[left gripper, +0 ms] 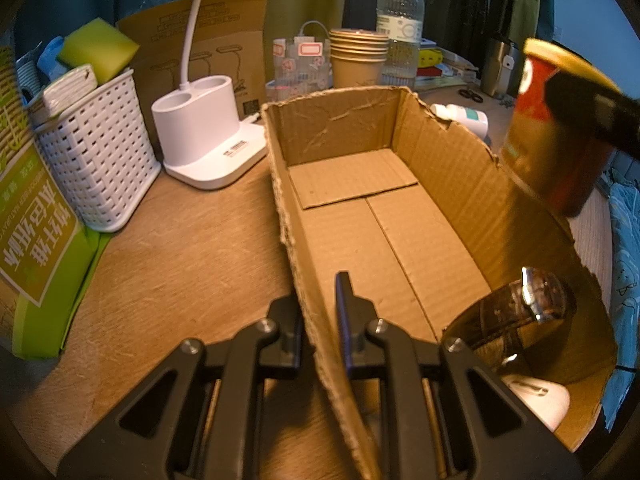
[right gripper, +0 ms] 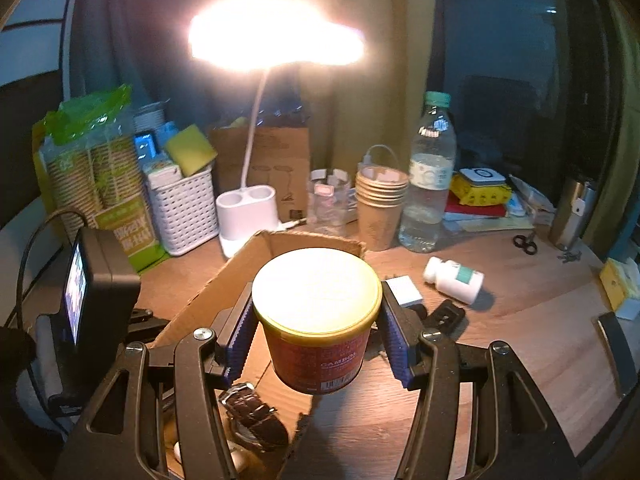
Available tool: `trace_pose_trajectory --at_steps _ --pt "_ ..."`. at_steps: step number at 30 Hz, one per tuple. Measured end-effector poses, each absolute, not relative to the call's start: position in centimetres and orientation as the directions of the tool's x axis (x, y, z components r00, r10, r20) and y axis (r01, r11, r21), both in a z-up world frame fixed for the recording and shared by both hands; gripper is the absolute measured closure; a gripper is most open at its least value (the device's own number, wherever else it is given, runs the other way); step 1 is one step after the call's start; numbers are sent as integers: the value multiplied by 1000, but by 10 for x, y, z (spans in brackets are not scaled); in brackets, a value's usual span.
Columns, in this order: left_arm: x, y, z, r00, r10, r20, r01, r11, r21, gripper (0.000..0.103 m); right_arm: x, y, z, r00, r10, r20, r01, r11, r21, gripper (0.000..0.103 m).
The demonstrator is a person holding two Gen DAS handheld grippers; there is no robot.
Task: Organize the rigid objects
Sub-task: 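Lift the tin with the right gripper and carry it over the box, then lower the tin into the box and open the right gripper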
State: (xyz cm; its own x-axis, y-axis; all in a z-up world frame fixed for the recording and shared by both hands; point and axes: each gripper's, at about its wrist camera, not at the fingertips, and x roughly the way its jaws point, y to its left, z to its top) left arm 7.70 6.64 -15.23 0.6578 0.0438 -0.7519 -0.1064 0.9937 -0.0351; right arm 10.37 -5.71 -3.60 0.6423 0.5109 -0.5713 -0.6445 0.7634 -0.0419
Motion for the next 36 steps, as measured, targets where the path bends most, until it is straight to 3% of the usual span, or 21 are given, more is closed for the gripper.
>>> trace_pose_trajectory --at_steps 18,36 --pt "77 67 -152 658 44 -752 -106 994 -35 88 101 -36 -48 595 538 -597 -693 720 -42 43" --pt "77 67 -152 657 43 -752 -106 994 -36 88 114 -23 -76 519 472 -713 -698 715 -35 43"
